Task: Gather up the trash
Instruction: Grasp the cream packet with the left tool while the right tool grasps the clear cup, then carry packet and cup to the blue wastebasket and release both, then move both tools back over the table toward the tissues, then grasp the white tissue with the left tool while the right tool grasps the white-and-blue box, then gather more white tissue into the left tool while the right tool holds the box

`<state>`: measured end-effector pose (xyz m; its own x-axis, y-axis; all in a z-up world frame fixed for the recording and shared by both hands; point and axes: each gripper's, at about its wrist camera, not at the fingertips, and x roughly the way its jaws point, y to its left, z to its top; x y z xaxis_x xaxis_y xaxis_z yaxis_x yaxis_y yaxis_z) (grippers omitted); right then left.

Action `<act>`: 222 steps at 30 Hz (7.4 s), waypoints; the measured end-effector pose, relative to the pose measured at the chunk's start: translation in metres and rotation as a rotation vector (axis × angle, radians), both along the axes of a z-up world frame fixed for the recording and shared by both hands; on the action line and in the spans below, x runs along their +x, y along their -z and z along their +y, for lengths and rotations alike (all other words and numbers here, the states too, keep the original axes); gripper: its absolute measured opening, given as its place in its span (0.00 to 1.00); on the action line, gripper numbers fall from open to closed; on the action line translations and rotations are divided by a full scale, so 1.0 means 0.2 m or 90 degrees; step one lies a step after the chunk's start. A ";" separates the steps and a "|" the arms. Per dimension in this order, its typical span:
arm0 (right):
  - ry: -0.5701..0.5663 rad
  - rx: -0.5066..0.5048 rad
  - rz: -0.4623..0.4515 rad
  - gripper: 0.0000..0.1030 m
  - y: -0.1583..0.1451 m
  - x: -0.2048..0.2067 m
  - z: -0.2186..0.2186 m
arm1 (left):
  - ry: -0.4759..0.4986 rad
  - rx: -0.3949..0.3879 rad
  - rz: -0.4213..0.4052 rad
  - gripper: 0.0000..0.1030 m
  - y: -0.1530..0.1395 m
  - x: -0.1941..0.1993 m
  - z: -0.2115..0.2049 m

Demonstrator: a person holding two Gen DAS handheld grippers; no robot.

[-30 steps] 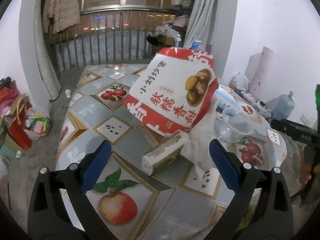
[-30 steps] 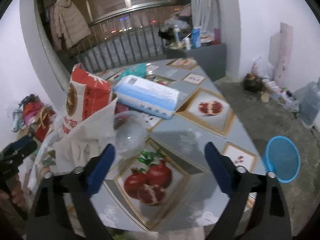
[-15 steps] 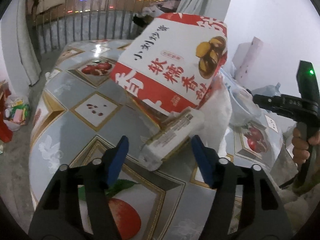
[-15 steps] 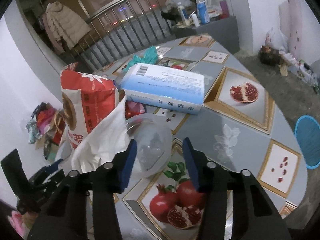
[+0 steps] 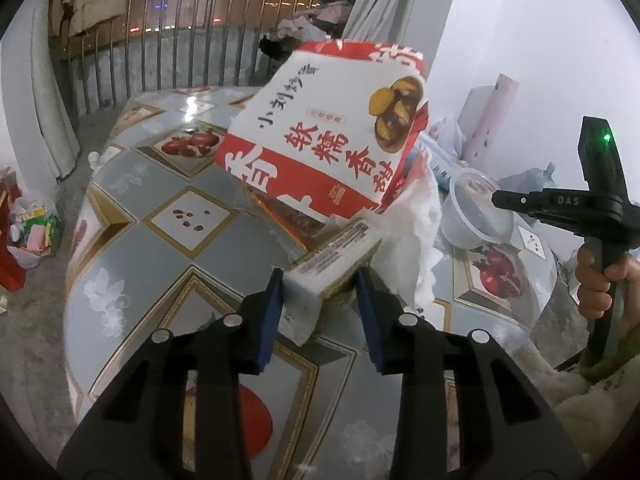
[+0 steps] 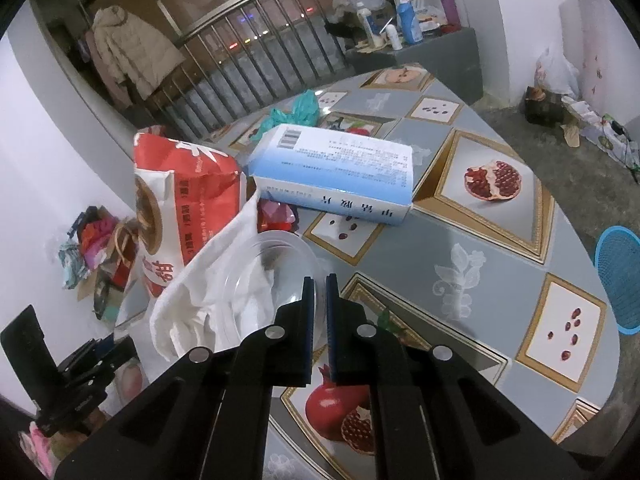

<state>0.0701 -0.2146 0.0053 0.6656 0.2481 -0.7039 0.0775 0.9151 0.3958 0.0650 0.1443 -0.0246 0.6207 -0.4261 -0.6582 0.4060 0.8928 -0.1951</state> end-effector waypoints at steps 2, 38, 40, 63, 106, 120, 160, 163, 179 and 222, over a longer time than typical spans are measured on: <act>0.002 0.002 -0.005 0.06 -0.01 -0.02 -0.01 | -0.006 0.007 -0.006 0.31 -0.03 -0.02 0.00; 0.479 -0.039 -0.114 0.06 -0.15 -0.84 -1.34 | 0.308 -0.062 0.002 0.30 -0.66 0.21 -1.56; 0.521 -0.028 -0.082 0.06 -0.06 -0.85 -1.49 | 0.361 -0.035 0.043 0.30 -0.60 0.26 -1.86; 0.668 0.100 0.162 0.36 0.89 -0.63 -2.55 | 0.445 0.099 0.208 0.69 0.32 0.48 -3.59; 0.347 -0.201 -0.197 0.94 -0.29 -0.65 -0.91 | 0.127 -0.217 -0.013 0.89 -0.78 0.30 -0.58; 0.167 -0.240 -0.225 0.94 -0.27 -0.55 -0.45 | 0.056 -0.131 -0.088 0.89 -0.50 0.12 -0.09; -0.413 -0.342 -0.165 0.84 -0.01 0.51 0.01 | 0.189 -0.011 -0.046 0.06 0.02 0.20 -0.37; -0.437 -0.335 -0.159 0.88 0.03 0.63 0.00 | 0.186 -0.012 -0.046 0.05 0.00 0.20 -0.36; -0.461 -0.322 -0.094 0.75 0.16 0.76 0.00 | 0.164 0.018 -0.049 0.04 -0.03 0.23 -0.36; 0.001 -0.082 0.096 0.84 0.20 -0.27 -0.21 | 0.107 0.083 0.012 0.45 0.07 0.00 -0.58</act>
<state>0.0158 -0.2564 -0.0339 0.5504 0.1483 -0.8216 0.1285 0.9573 0.2588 0.0655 0.0292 -0.0389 0.5353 -0.4328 -0.7253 0.5485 0.8312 -0.0912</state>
